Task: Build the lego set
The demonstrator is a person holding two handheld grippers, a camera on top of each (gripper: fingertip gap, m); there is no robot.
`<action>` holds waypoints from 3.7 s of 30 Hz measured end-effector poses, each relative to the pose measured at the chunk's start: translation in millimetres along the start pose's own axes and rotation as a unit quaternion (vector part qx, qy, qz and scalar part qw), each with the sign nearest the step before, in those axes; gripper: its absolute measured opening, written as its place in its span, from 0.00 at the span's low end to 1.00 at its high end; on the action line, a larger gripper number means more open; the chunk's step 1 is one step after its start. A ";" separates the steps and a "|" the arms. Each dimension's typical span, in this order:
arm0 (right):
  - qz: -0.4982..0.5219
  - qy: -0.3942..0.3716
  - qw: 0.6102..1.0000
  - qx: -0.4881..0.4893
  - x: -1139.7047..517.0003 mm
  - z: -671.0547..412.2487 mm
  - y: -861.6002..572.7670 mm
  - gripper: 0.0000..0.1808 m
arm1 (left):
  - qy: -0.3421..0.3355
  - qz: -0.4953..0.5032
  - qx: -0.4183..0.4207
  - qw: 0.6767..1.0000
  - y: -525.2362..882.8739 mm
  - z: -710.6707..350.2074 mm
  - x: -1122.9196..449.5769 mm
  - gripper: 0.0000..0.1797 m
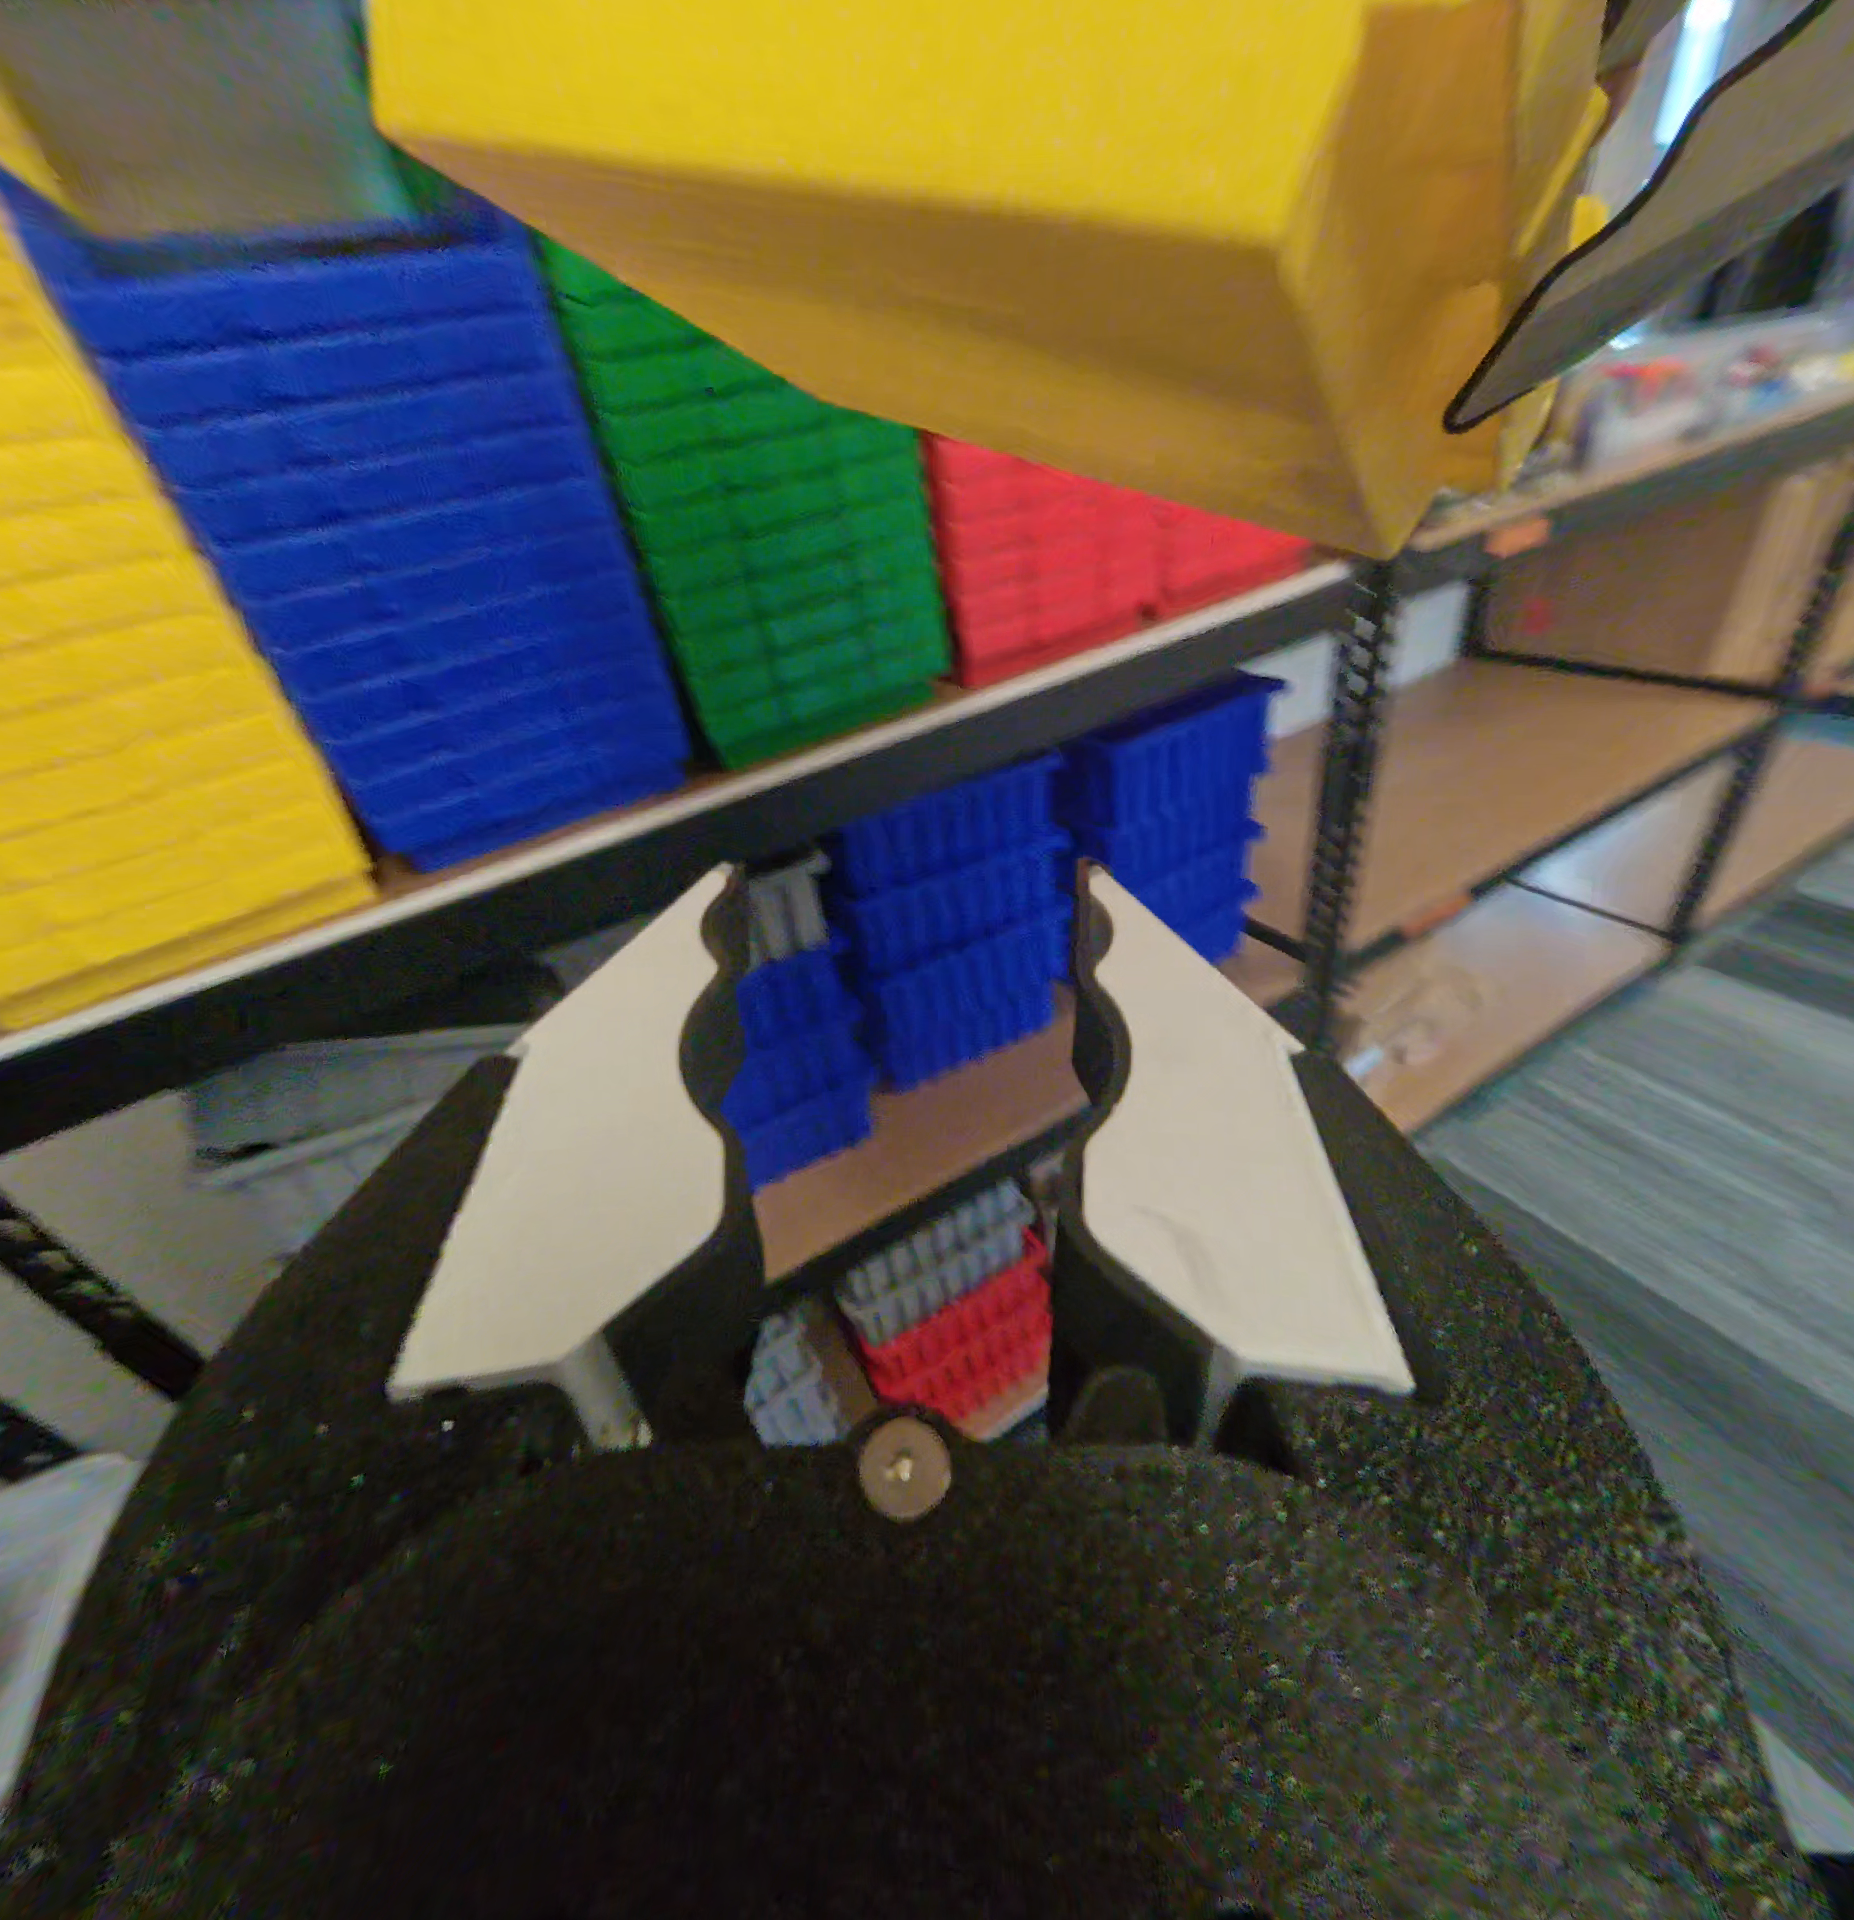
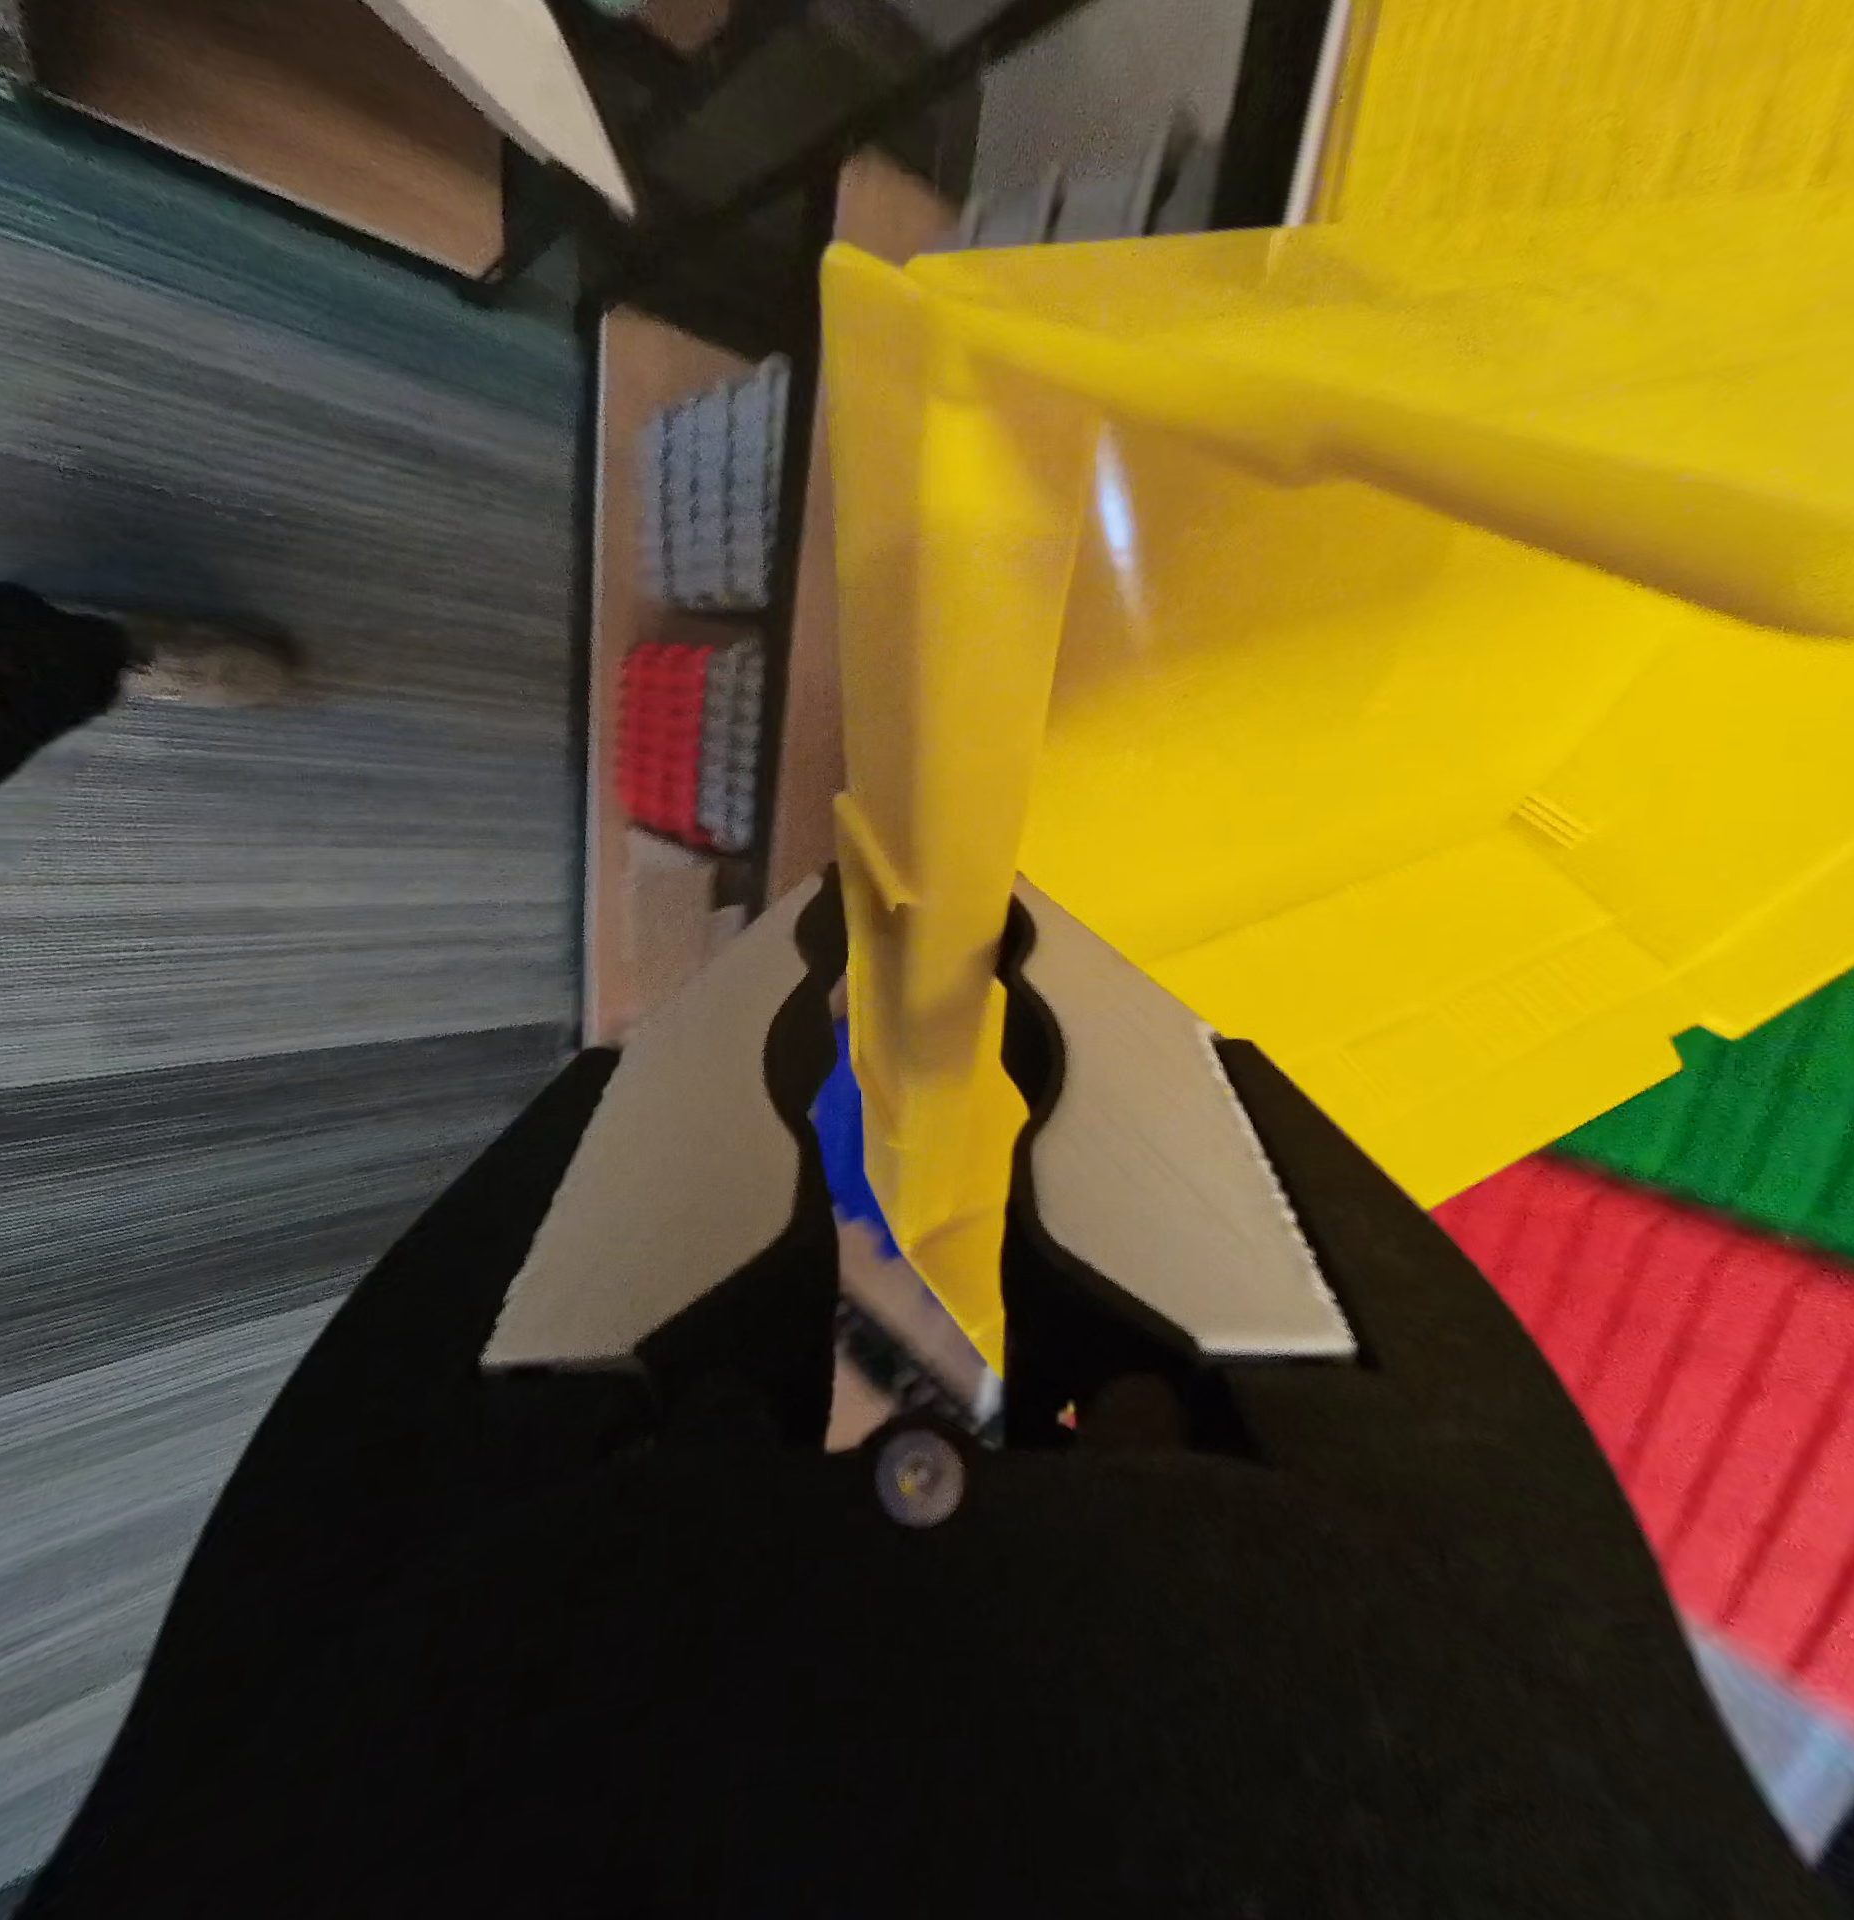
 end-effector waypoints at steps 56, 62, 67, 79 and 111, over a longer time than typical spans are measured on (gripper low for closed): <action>0.043 0.563 0.537 -0.627 873.0 1064.4 1239.8 0.29 | 0.050 0.452 0.080 0.887 -1371.7 -87.2 -119.9 0.34; 0.197 0.472 0.559 -0.652 841.9 1041.8 1146.2 0.46 | 0.043 0.329 0.114 0.936 -1299.0 -79.4 -135.0 0.34; 0.286 0.276 0.660 -0.637 688.5 971.8 951.4 0.43 | 0.042 0.196 0.147 0.969 -1161.5 -45.2 -121.1 0.34; 0.203 -0.235 0.834 -0.456 304.4 551.6 474.0 0.38 | 0.072 -0.126 0.069 0.987 -681.5 8.8 23.5 0.34; 0.027 -0.266 0.963 0.017 -267.6 -165.0 -354.3 0.25 | 0.020 -0.271 0.021 0.962 174.9 82.9 -21.0 0.33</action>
Point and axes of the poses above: each gripper's, where its closed fingertips meet, x back along the fingers, z out of its underside, y = z × x across the jaws, the point moved 1 cm from there along x, back along the fingers, and after that the axes turned 12 degrees about -y, right-handed, at the moved point
